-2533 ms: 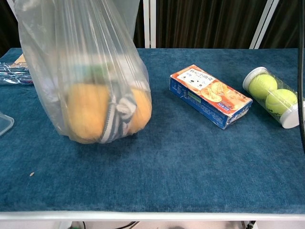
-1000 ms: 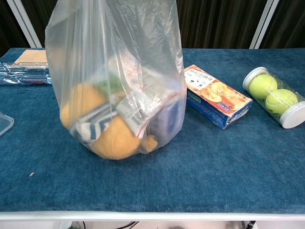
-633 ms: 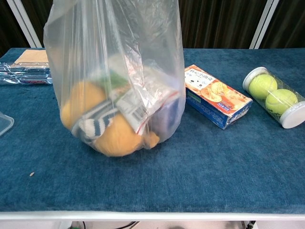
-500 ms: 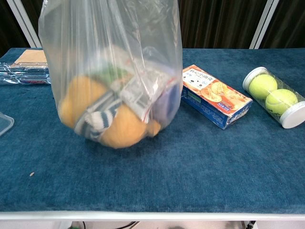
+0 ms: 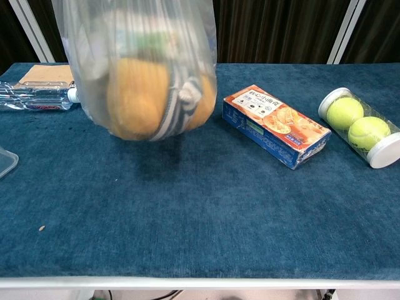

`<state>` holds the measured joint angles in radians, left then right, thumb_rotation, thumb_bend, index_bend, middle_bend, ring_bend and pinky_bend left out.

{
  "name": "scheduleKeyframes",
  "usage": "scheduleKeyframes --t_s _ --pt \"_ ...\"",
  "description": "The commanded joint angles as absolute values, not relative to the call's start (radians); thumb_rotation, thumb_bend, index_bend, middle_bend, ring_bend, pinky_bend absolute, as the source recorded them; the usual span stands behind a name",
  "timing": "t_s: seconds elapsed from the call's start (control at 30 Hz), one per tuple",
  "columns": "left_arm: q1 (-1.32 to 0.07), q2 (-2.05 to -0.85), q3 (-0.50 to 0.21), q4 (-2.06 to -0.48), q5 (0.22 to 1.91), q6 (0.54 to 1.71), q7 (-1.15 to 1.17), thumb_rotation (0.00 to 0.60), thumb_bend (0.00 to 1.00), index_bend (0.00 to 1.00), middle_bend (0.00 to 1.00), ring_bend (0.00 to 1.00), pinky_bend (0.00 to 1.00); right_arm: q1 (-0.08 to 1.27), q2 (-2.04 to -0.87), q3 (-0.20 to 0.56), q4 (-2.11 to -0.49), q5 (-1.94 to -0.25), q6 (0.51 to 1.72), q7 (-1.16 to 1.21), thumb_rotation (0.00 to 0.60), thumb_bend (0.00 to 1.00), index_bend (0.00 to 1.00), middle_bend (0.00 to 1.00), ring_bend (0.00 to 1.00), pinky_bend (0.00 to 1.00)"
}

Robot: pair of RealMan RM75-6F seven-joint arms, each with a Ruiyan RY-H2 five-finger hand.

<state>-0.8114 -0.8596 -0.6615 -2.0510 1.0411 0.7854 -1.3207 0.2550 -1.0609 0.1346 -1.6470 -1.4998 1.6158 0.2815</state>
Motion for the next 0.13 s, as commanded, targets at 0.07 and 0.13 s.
scheduleKeyframes --t_s 0.07,0.13 --pt "-0.828 -0.832 -0.7 -2.054 0.968 0.786 -1.264 0.0 0.0 0.4 0.44 0.4 0.55 0.14 -1.142 0.07 -1.511 -1.504 1.69 0.405 0.6 0.0 0.0 0.0 0.0 0.0" --pt "-0.833 -0.827 -0.709 -2.054 0.94 0.786 -1.246 0.0 0.0 0.4 0.44 0.4 0.55 0.122 -1.155 0.064 -1.482 -1.504 1.697 0.428 0.6 0.0 0.0 0.0 0.0 0.0"
